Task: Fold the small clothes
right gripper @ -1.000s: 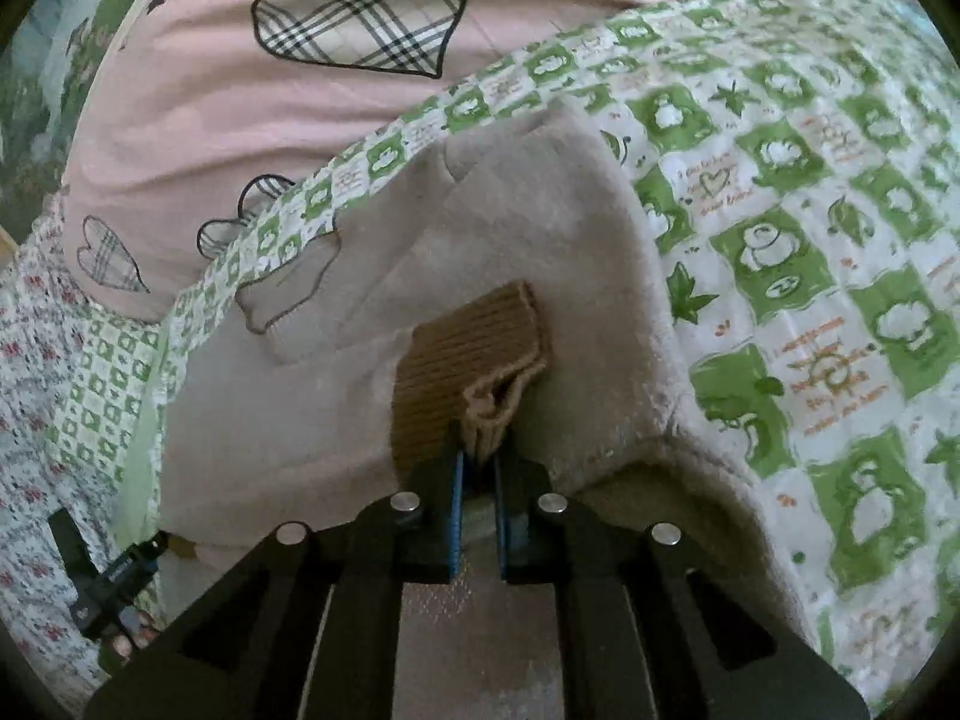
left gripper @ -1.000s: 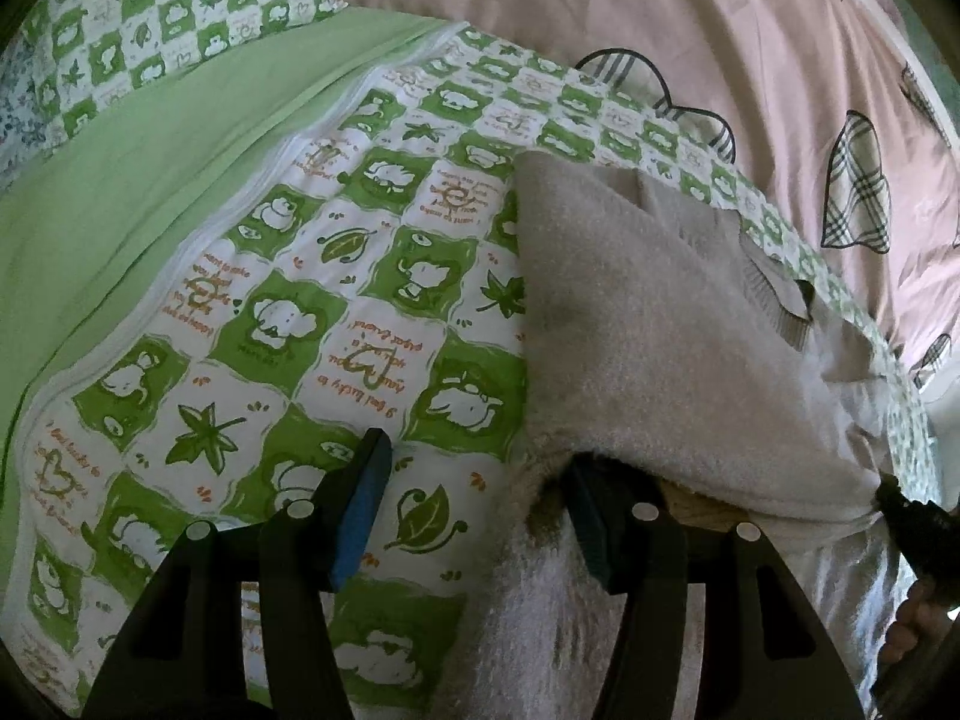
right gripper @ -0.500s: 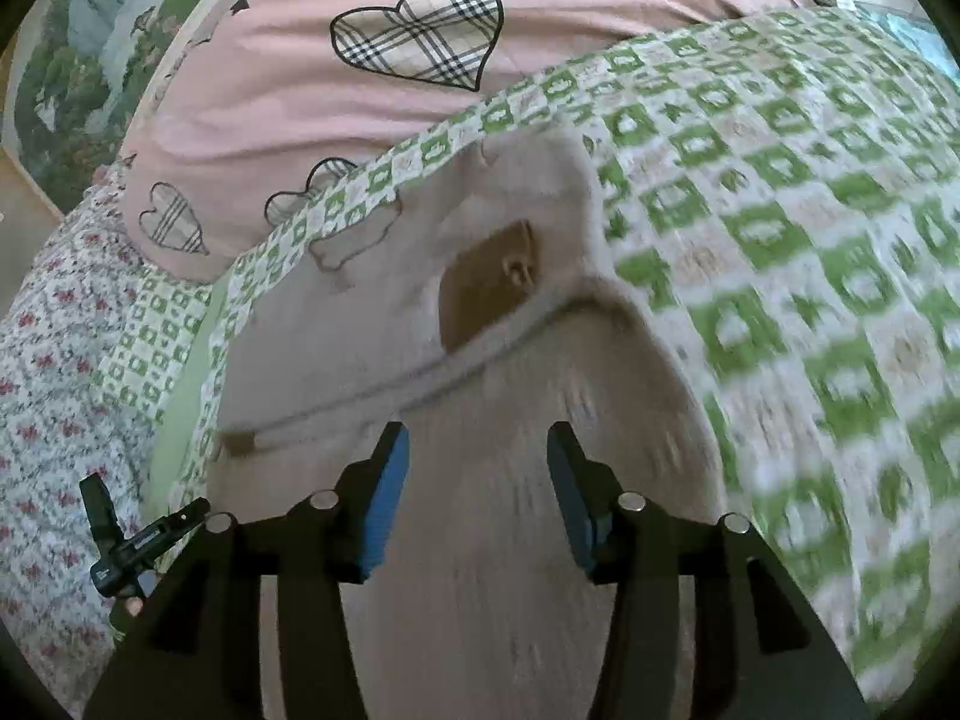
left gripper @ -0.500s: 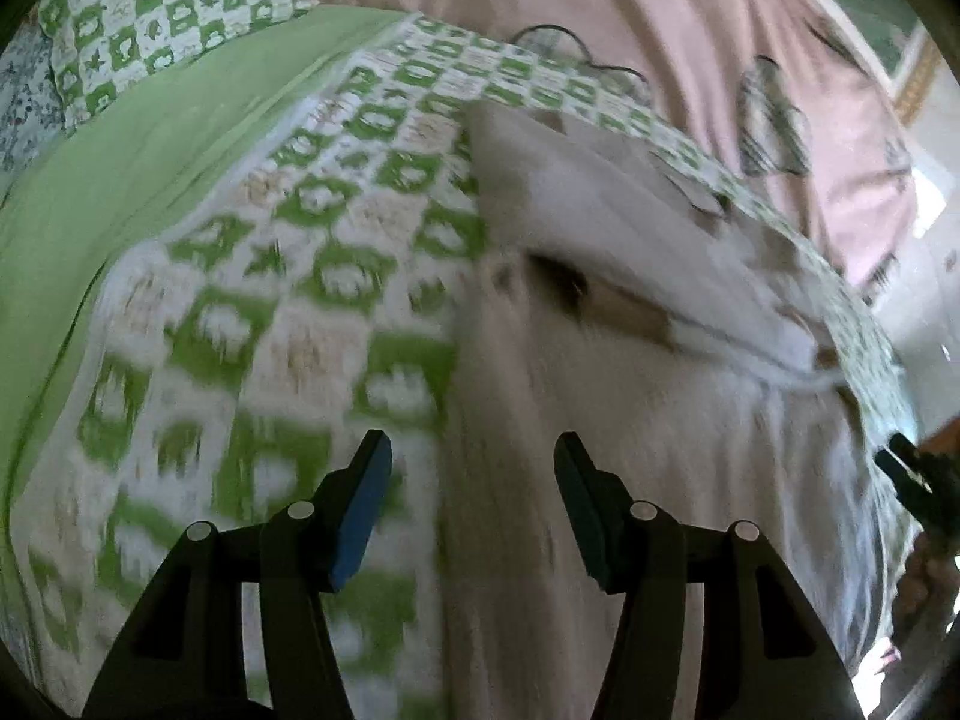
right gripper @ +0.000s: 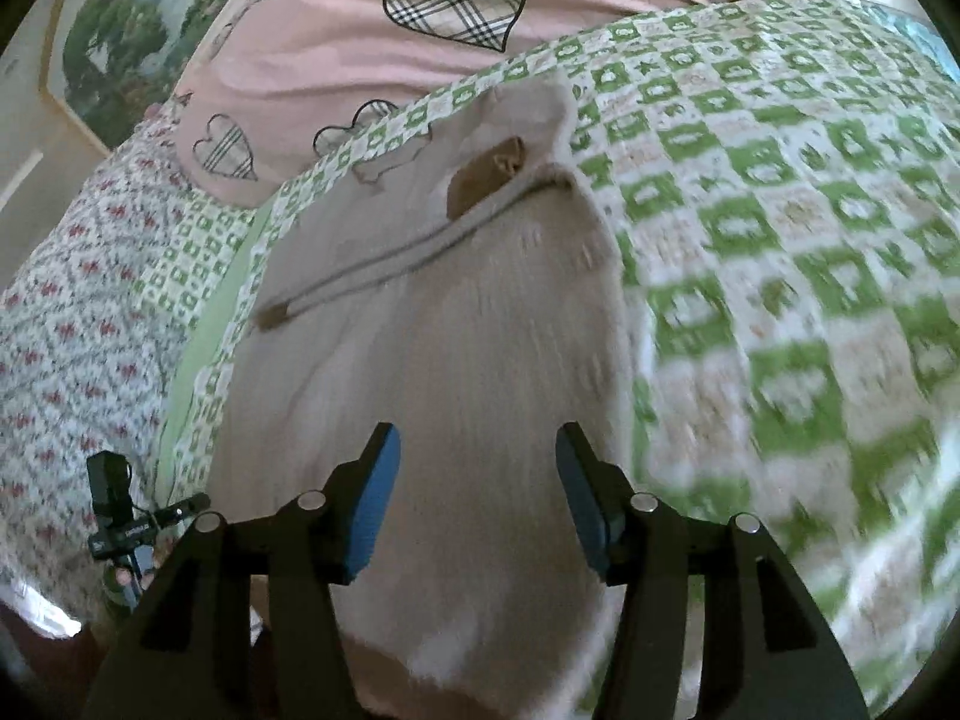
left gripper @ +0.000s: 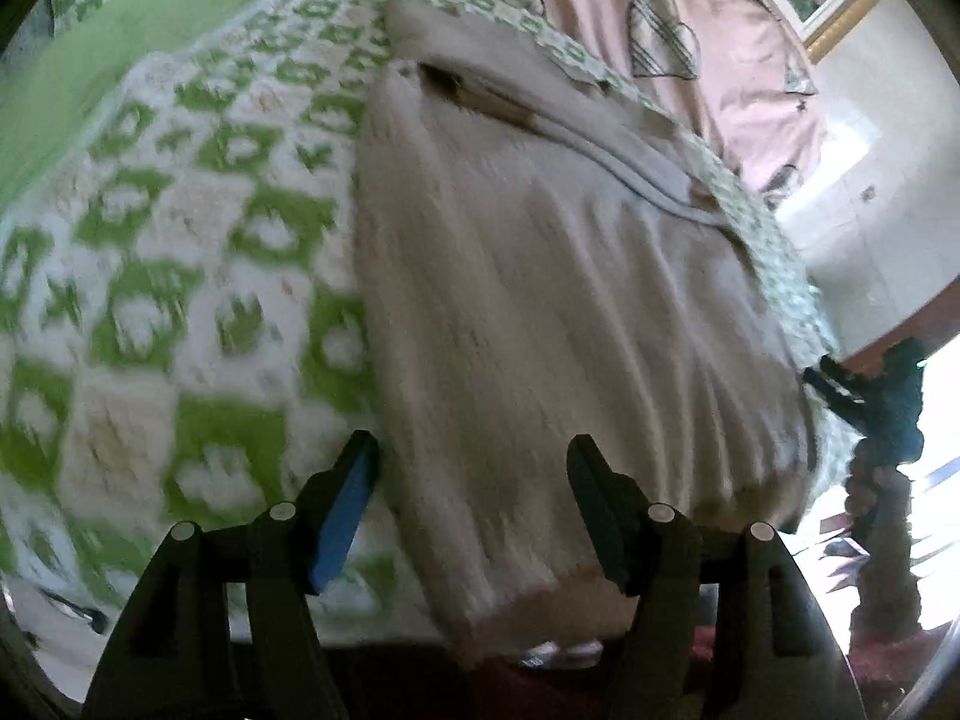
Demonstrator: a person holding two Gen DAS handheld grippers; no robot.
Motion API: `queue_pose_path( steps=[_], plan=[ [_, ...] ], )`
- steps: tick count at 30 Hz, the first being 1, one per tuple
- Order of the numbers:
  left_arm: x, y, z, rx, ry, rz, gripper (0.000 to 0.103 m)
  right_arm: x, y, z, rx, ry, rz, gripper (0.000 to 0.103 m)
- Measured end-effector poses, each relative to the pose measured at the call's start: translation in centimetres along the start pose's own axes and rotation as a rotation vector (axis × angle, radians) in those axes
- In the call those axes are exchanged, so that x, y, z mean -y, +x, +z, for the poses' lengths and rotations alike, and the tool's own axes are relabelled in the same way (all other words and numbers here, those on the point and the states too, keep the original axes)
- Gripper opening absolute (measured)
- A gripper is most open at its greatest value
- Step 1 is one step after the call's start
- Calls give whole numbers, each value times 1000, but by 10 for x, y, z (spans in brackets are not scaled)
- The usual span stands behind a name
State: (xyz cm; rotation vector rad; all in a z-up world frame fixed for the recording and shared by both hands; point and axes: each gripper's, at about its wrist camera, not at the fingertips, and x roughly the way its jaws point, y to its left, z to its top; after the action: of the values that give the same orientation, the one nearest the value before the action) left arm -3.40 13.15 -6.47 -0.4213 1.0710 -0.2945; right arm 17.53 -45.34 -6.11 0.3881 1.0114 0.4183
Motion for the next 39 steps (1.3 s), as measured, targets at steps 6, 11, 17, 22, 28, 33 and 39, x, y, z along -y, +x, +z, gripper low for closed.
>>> queue_pose_path(
  steps=[6, 11, 17, 22, 28, 33, 39],
  plan=[
    [3, -1, -29, -33, -22, -115, 64, 17, -23, -33, -47, 19, 39, 56],
    [2, 2, -33, -56, -26, -188, 64, 19, -24, -64, -142, -9, 93, 55],
    [10, 15, -33, -138, 24, -261, 41, 8, -17, -79, -189, -65, 187, 55],
    [11, 29, -38, -193, 40, -277, 23, 7, -5, -82, -183, -53, 203, 30],
    [1, 23, -41, -165, 24, -267, 8, 13, -13, -80, -160, -44, 199, 10],
    [12, 2, -36, -91, 59, -280, 6, 2, -27, -68, -75, -22, 278, 9],
    [27, -41, -1, 83, 71, -318, 6, -11, -37, -36, 38, -2, 371, 9]
  ],
)
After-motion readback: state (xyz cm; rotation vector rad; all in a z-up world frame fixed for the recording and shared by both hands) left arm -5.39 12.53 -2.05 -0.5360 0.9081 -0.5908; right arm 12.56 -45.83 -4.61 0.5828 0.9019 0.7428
